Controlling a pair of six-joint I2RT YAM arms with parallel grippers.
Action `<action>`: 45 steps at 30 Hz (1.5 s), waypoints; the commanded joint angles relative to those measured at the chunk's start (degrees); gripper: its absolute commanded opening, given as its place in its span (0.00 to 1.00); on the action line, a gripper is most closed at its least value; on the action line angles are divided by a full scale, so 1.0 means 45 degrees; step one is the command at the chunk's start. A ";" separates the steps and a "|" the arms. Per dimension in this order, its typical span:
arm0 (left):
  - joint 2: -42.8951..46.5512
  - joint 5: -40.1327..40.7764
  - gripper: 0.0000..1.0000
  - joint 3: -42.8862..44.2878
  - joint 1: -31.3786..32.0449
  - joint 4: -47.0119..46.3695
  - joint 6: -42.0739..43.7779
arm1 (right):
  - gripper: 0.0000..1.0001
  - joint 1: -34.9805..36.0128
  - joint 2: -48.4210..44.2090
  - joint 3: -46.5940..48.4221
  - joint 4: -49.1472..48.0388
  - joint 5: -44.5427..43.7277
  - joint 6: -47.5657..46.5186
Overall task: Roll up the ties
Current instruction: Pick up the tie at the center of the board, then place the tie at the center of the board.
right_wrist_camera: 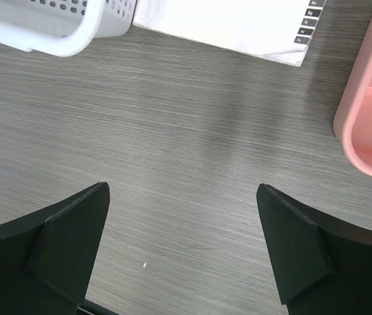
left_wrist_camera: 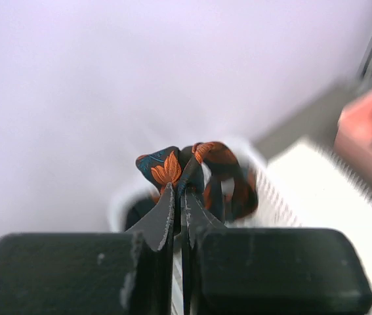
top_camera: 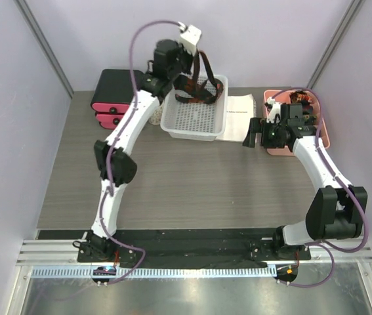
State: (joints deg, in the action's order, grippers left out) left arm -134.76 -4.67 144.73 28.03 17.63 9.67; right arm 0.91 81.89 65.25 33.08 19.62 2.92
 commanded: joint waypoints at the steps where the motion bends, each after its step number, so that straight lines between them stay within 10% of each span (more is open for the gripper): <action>1: 0.3339 0.0100 0.00 0.0320 0.0255 -0.2179 -0.0351 | 1.00 -0.0026 -0.0911 0.0519 -0.1251 0.0463 -0.0043; 9: 0.5843 -0.0076 0.00 -0.1085 0.1016 -0.2101 -0.0508 | 1.00 0.0597 -0.2318 -0.0651 -0.6896 0.1911 -0.1504; 27: 0.6782 0.0118 0.00 -0.1634 0.1271 -0.1690 -0.0762 | 1.00 0.5794 0.4394 0.1669 -1.3737 0.3102 -0.4496; 30: 0.6958 0.0119 0.00 -0.1439 0.1290 -0.1652 -0.0821 | 0.83 0.5834 0.5276 0.2703 -1.4069 0.2439 -0.4399; 34: 0.7289 0.0274 0.00 -0.1224 0.1310 -0.1418 -0.0704 | 0.07 0.5523 0.5690 0.4168 -1.3777 0.1443 -0.4478; 35: 0.7522 0.0353 0.00 -0.1262 0.1310 -0.1379 -0.0627 | 0.01 0.5463 0.5593 0.4732 -1.3680 0.1190 -0.4496; 45: 1.1112 0.0880 0.00 -0.5965 0.1252 -0.1886 -0.0216 | 0.01 0.3803 0.2100 0.7023 -0.8963 -0.0336 -0.5782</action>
State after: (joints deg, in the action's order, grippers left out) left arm -92.38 -3.01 123.81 33.63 12.21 7.77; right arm 20.51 103.46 91.81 -15.86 20.58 -18.74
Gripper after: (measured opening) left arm 0.009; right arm 0.046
